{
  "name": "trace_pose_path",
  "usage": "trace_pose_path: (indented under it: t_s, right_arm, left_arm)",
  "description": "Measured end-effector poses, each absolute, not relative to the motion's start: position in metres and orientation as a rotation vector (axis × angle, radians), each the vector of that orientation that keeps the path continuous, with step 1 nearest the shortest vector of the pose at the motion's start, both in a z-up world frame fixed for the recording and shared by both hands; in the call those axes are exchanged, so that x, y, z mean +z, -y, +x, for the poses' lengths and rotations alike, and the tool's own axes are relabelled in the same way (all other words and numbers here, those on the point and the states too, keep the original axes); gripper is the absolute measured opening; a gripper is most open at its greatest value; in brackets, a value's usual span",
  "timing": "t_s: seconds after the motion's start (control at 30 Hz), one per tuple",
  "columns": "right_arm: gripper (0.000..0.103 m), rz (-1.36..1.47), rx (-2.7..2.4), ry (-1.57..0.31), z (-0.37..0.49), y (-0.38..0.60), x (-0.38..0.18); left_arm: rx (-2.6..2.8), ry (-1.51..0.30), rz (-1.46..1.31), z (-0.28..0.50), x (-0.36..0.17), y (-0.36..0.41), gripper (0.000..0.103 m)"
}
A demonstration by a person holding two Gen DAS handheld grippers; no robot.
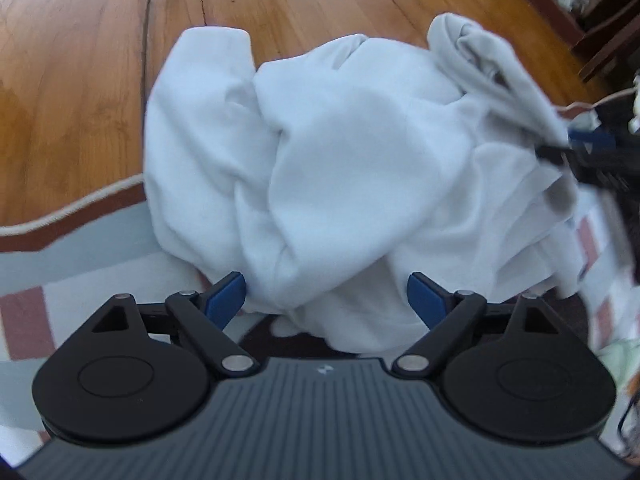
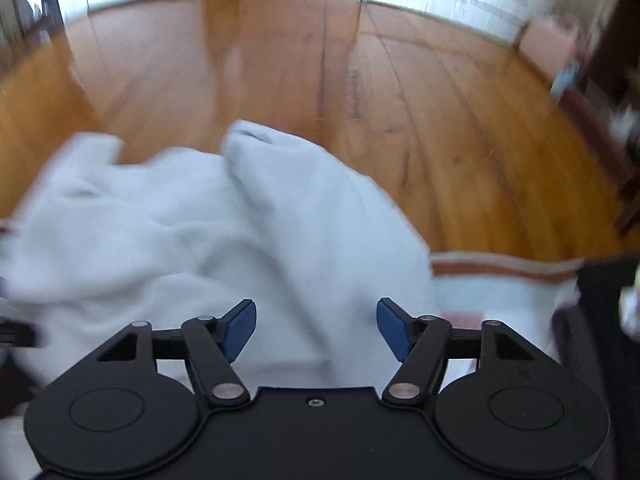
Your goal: Fold clothes
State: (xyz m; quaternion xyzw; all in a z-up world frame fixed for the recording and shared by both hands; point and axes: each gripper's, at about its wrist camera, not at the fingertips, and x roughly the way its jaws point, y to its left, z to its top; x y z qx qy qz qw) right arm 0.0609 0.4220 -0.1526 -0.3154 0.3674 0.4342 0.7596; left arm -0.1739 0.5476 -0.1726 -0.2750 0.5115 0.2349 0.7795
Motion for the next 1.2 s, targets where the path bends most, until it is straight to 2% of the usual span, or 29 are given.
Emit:
trace_pose_path:
  t_s: [0.03,0.07,0.1,0.2,0.33,0.43,0.47,0.6,0.67,0.73,0.83,0.87,0.9,1.0,1.13,1.17,1.2]
  right_arm:
    - [0.050,-0.717,0.919,-0.744,0.064,-0.427,-0.158]
    - [0.019,-0.741,0.901,-0.702,0.068,-0.431,-0.160]
    - [0.011,-0.735,0.895,-0.677,0.078,-0.435,-0.157]
    - [0.007,-0.657,0.808,-0.599,0.105,-0.431,-0.123]
    - [0.007,-0.671,0.681,-0.513,0.137,-0.421,-0.085]
    - [0.008,-0.776,0.610,-0.529,0.149,-0.421,-0.097]
    - [0.011,-0.819,0.577,-0.552,0.153,-0.422,-0.107]
    - [0.012,-0.940,0.433,-0.620,0.163,-0.421,-0.141]
    - [0.012,-0.891,0.475,-0.646,0.161,-0.408,-0.141]
    - [0.016,-0.786,0.562,-0.704,0.157,-0.391,-0.132]
    - [0.040,-0.579,0.819,-0.820,0.145,-0.371,-0.117]
    - [0.054,-0.524,0.909,-0.874,0.141,-0.366,-0.117]
    - [0.062,-0.512,0.967,-0.903,0.134,-0.364,-0.120]
    - [0.069,-0.536,1.085,-0.966,0.113,-0.365,-0.132]
    - [0.065,-0.862,0.891,-0.914,0.090,-0.386,-0.177]
    - [0.047,-0.867,0.864,-0.897,0.092,-0.388,-0.181]
    - [0.020,-0.827,0.862,-0.904,0.097,-0.388,-0.179]
  left_arm:
    - [0.531,-1.104,-0.553,-0.178,-0.167,-0.543,0.084]
    - [0.549,-1.092,-0.504,-0.184,-0.158,-0.537,0.084]
    - [0.563,-1.077,-0.460,-0.189,-0.149,-0.532,0.084]
    - [0.574,-1.028,-0.386,-0.194,-0.123,-0.530,0.086]
    - [0.564,-1.012,-0.330,-0.175,-0.124,-0.541,0.088]
    - [0.622,-0.900,-0.367,-0.172,-0.147,-0.546,0.088]
    - [0.611,-0.875,-0.404,-0.177,-0.155,-0.548,0.088]
    - [0.521,-0.866,-0.538,-0.185,-0.170,-0.560,0.088]
    - [0.505,-0.853,-0.521,-0.187,-0.174,-0.562,0.088]
    - [0.498,-0.854,-0.477,-0.187,-0.174,-0.562,0.088]
    - [0.492,-0.826,-0.439,-0.188,-0.169,-0.560,0.088]
    - [0.482,-0.808,-0.434,-0.188,-0.166,-0.559,0.088]
    - [0.463,-0.791,-0.438,-0.189,-0.162,-0.558,0.088]
    - [0.398,-0.753,-0.454,-0.189,-0.156,-0.555,0.088]
    - [0.271,-0.762,-0.414,-0.186,-0.151,-0.538,0.086]
    - [0.232,-0.760,-0.409,-0.185,-0.150,-0.533,0.085]
    - [0.193,-0.739,-0.405,-0.185,-0.147,-0.528,0.085]
